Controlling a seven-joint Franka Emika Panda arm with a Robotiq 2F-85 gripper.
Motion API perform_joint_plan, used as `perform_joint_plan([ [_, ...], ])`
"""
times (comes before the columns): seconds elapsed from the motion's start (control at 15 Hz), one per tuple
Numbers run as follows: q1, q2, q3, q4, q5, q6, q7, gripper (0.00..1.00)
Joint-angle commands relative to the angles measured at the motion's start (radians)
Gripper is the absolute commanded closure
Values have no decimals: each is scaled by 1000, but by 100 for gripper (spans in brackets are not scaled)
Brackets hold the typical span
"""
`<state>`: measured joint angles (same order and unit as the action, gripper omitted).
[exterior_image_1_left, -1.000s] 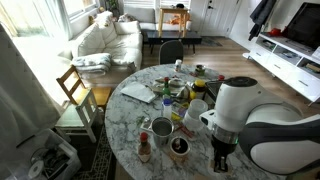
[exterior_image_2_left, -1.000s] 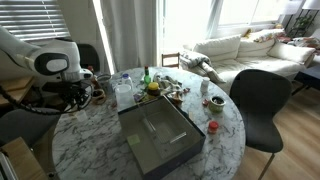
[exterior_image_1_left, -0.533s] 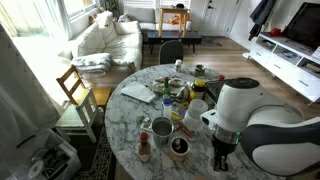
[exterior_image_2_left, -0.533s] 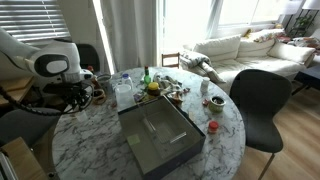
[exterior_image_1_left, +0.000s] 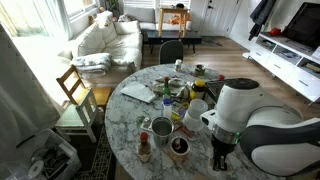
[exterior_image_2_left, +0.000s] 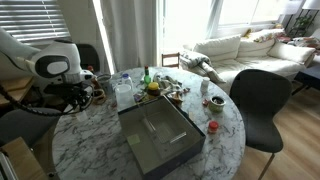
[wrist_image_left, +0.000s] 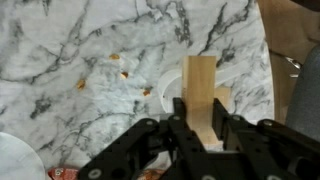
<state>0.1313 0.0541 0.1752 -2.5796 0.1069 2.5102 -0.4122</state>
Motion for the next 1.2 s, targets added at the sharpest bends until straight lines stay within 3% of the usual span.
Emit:
perform_joint_plan([
  [0.0, 0, 9, -5, -18, -13, 33, 13, 92],
  [0.53, -2, 21, -3, -13, -12, 24, 8, 92],
  [0.6, -2, 21, -4, -13, -15, 23, 10, 82],
  [0.67, -2, 19, -4, -13, -18, 25, 14, 44],
  [0.73, -2, 17, -3, -13, -15, 25, 10, 44],
  [1.13, 10, -16, 2, -3, -48, 3, 38, 0],
])
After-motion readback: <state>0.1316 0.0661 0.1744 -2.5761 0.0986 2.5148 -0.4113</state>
